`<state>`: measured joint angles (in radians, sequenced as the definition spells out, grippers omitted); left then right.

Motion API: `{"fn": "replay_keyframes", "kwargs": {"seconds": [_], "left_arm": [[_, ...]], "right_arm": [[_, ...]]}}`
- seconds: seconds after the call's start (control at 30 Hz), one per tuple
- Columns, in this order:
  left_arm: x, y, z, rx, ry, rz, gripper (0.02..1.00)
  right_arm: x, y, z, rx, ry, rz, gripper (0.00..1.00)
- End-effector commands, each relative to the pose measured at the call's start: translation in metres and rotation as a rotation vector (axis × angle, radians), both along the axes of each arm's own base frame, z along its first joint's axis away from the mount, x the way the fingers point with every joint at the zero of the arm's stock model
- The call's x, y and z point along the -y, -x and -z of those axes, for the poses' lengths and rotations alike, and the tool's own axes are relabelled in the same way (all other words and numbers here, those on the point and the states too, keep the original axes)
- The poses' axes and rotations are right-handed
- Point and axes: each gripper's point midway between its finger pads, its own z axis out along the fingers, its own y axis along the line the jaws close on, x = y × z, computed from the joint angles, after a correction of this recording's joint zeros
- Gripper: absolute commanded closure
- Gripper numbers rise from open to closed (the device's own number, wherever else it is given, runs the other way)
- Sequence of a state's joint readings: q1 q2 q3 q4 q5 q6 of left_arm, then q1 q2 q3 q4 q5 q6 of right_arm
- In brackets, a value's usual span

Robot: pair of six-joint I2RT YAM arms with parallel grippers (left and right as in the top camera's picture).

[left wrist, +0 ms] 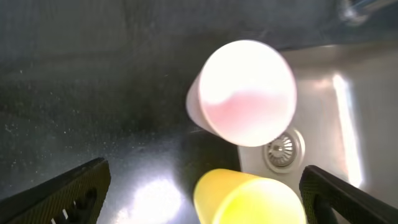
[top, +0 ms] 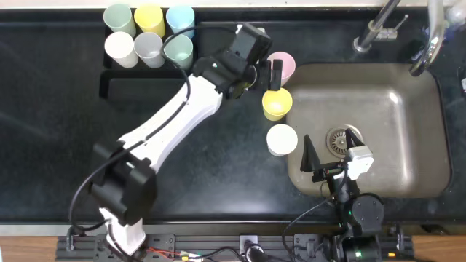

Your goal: Store Cups

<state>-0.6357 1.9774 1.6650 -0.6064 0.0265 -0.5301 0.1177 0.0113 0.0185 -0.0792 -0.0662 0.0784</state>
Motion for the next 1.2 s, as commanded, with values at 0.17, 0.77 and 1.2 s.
{"fn": "replay_keyframes", "kwargs": {"seconds": [0.17, 0.77, 1.2], "left_arm": [[0.012, -0.03, -0.003, 0.045, -0.011, -0.054, 0.018], [0.025, -0.051, 0.037, 0.007, -0.052, -0.061, 0.099], [0.019, -0.058, 0.037, 0.031, -0.068, -0.087, 0.535]], "right_arm": [[0.001, -0.001, 0.004, -0.004, -0.003, 0.006, 0.003], [0.001, -0.001, 0.004, -0.004, -0.004, 0.006, 0.003], [0.001, -0.001, 0.004, -0.004, -0.003, 0.006, 0.003]]}}
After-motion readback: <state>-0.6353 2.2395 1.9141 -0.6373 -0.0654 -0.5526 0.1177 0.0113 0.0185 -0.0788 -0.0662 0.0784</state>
